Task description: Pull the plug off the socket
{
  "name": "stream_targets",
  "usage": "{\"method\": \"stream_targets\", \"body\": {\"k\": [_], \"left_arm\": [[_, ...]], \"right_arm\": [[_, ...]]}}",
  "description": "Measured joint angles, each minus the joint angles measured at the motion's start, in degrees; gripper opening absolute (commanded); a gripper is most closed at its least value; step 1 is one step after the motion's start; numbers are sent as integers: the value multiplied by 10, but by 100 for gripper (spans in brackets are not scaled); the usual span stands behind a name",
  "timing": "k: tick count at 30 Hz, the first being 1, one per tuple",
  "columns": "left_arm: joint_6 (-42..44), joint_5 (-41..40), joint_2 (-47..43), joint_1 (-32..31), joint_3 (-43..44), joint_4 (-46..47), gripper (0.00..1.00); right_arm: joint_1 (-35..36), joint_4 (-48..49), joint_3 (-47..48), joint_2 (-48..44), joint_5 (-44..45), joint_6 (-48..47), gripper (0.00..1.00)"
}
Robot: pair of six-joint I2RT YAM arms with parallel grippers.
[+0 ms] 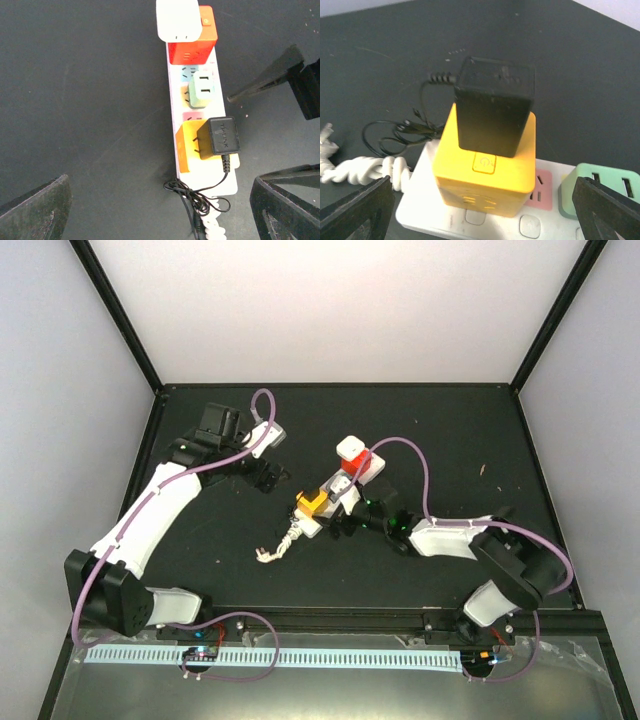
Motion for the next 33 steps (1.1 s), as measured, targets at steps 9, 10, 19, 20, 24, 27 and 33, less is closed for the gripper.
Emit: {"method": "stream_targets", "body": {"k": [9,10,19,20,24,27,33], "left_arm": [[-33,-36,7,-51,-20,19,90],[-35,-40,11,-55,-21,20,89],[-58,-54,56,-84,-31,26,78],[-60,-55,59,-89,-31,27,77],[-65,-61,63,-104,-32,30,77],[-70,-66,63,-115,-37,34,76],[-81,-76,75,-135,-43,44,73]], "right_arm": [[24,52,1,63,67,5,96],[25,55,2,68,70,5,96],[36,121,7,122,89,9,92],[36,131,7,128,90,9,91],[36,166,7,146,91,15,86],[36,193,7,156,90,20,86],[36,240,0,186,89,26,79]]}}
